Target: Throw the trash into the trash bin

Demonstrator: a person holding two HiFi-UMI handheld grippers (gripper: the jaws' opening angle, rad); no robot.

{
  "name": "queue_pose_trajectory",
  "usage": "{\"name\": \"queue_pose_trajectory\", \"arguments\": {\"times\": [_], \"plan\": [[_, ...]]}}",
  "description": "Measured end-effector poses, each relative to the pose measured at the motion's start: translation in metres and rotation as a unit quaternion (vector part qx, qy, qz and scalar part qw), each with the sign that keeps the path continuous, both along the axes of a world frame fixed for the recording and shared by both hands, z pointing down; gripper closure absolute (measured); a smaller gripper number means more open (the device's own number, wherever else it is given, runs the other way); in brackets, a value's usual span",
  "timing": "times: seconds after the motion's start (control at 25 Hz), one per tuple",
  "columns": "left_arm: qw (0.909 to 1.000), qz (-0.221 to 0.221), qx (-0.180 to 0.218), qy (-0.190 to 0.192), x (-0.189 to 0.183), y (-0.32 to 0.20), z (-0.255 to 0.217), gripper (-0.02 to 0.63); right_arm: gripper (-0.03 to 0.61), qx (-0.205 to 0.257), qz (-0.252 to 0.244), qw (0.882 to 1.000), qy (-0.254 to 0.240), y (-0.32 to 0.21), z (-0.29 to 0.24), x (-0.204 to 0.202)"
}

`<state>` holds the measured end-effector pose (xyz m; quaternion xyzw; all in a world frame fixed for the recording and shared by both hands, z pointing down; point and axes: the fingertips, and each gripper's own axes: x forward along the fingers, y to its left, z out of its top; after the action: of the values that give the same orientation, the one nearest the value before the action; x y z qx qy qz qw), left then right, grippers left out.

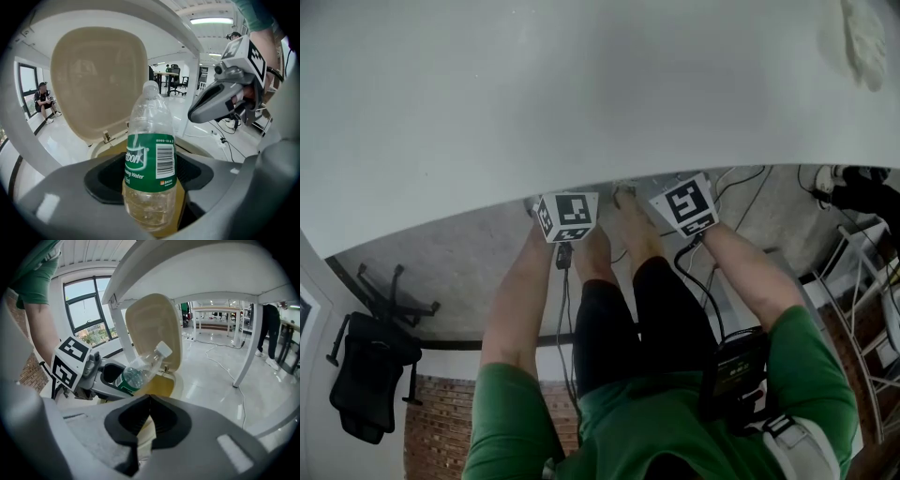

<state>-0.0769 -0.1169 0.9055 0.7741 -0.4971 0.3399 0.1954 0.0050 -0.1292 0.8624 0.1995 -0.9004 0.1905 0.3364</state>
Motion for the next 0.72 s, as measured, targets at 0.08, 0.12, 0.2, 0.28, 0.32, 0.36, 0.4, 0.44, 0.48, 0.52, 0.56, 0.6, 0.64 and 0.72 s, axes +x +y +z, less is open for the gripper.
{"name": "queue_pose_trajectory", "arguments": {"times": [0.08, 0.12, 0.2, 0.28, 0.32, 0.36, 0.4, 0.44, 0.48, 0.52, 0.56, 0.6, 0.64, 0.72], "plan": [[0.9999, -0.006, -0.011, -0.007, -0.002, 0.0, 0.01, 0.282, 0.574, -0.001, 0.002, 1.0, 0.0, -0.001, 0.004, 0.0], [0.9998, -0.012, -0.015, -0.006, -0.003, -0.002, 0.013, 0.282, 0.574, -0.001, 0.002, 1.0, 0.0, -0.002, 0.005, 0.0], [0.9995, -0.023, -0.02, -0.006, -0.005, -0.005, 0.015, 0.281, 0.575, -0.002, 0.004, 1.0, 0.001, -0.004, 0.006, -0.001], [0.9993, -0.026, -0.022, -0.015, -0.006, -0.005, 0.016, 0.281, 0.574, -0.004, 0.008, 1.0, 0.003, -0.005, 0.006, -0.003], [0.9992, -0.024, -0.024, -0.022, -0.006, -0.005, 0.016, 0.281, 0.575, -0.005, 0.008, 1.0, 0.004, -0.006, 0.006, -0.004], [0.999, -0.021, -0.026, -0.03, -0.005, -0.005, 0.015, 0.281, 0.574, -0.005, 0.007, 1.0, 0.005, -0.006, 0.005, -0.004], [0.9987, -0.018, -0.029, -0.038, -0.004, -0.004, 0.014, 0.279, 0.574, -0.005, 0.007, 1.0, 0.005, -0.006, 0.003, -0.005], [0.9983, -0.015, -0.033, -0.046, -0.003, -0.004, 0.014, 0.279, 0.574, -0.005, 0.007, 1.0, 0.005, -0.006, 0.001, -0.005], [0.9978, -0.012, -0.037, -0.054, -0.003, -0.004, 0.014, 0.279, 0.575, -0.005, 0.007, 1.0, 0.004, -0.006, 0.001, -0.005], [0.9972, -0.01, -0.042, -0.061, -0.002, -0.004, 0.016, 0.278, 0.574, -0.005, 0.007, 1.0, 0.004, -0.006, 0.001, -0.005], [0.9966, -0.009, -0.047, -0.067, -0.002, -0.003, 0.019, 0.278, 0.575, -0.005, 0.007, 1.0, 0.004, -0.006, 0.002, -0.006], [0.9959, -0.009, -0.053, -0.074, -0.002, -0.003, 0.022, 0.278, 0.575, -0.005, 0.007, 1.0, 0.004, -0.007, 0.003, -0.006], [0.9951, -0.009, -0.058, -0.08, -0.002, -0.003, 0.023, 0.278, 0.574, -0.005, 0.007, 1.0, 0.003, -0.007, 0.002, -0.007], [0.9935, -0.006, -0.067, -0.092, -0.003, -0.002, 0.024, 0.278, 0.574, -0.004, 0.006, 1.0, 0.004, -0.008, 0.0, -0.007]]}}
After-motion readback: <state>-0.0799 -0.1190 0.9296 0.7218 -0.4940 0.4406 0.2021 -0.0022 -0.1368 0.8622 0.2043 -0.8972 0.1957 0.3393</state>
